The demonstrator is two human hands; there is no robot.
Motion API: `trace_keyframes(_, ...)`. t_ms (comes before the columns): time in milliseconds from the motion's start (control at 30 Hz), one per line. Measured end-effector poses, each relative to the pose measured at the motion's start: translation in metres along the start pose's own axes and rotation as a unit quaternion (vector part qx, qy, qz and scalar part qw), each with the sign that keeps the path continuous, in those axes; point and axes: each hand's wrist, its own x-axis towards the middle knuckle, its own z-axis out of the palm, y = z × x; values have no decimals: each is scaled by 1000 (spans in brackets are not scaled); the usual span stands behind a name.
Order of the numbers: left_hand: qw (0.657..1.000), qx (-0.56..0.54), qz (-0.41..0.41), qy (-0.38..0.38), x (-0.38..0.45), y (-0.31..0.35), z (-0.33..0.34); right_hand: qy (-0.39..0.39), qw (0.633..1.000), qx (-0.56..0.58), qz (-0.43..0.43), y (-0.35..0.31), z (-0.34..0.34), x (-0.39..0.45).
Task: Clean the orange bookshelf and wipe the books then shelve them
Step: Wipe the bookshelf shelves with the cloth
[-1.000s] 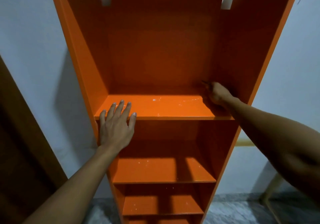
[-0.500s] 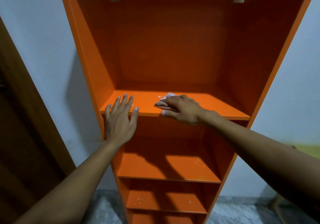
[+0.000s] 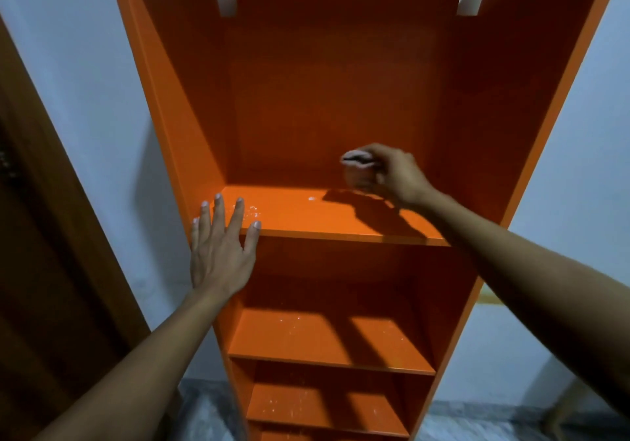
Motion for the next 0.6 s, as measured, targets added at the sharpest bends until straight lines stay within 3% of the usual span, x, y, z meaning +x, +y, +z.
trace_keyframes(100, 1000, 5, 5, -8, 1, -1, -1, 95, 969, -178, 142, 51, -36, 25)
trace_keyframes(167, 1000, 5, 5, -17, 1, -2, -2, 47, 942, -208, 258, 77, -43, 32)
trace_keyframes(233, 1000, 6, 7, -19, 1, -2, -2, -5, 925, -220, 309, 94, -34, 35)
trace_keyframes(467, 1000, 8, 14, -12, 2, -4, 1, -120, 912, -309, 240, 71, 26, 59)
trace_keyframes(600, 999, -24, 20, -10, 3, -7, 3, -172, 923, -332, 95, 37, 74, 51)
